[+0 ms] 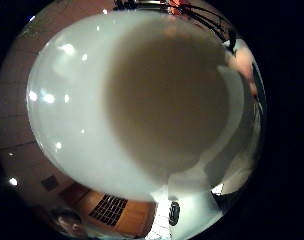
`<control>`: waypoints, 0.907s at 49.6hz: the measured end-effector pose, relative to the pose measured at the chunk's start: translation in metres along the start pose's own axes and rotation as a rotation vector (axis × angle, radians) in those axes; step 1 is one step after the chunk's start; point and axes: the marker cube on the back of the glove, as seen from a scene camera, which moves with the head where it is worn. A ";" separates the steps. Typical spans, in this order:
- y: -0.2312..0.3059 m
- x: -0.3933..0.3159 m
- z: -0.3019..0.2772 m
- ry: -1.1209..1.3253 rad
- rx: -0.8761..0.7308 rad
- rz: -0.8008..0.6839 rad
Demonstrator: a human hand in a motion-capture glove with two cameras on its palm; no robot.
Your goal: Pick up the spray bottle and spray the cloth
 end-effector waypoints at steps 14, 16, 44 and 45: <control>-0.002 -0.018 0.034 0.063 -0.186 -0.069; -0.002 -0.025 0.039 0.105 -0.230 -0.074; 0.086 -0.176 0.116 1.113 -0.836 -0.703; 0.090 -0.179 0.118 1.154 -0.844 -0.725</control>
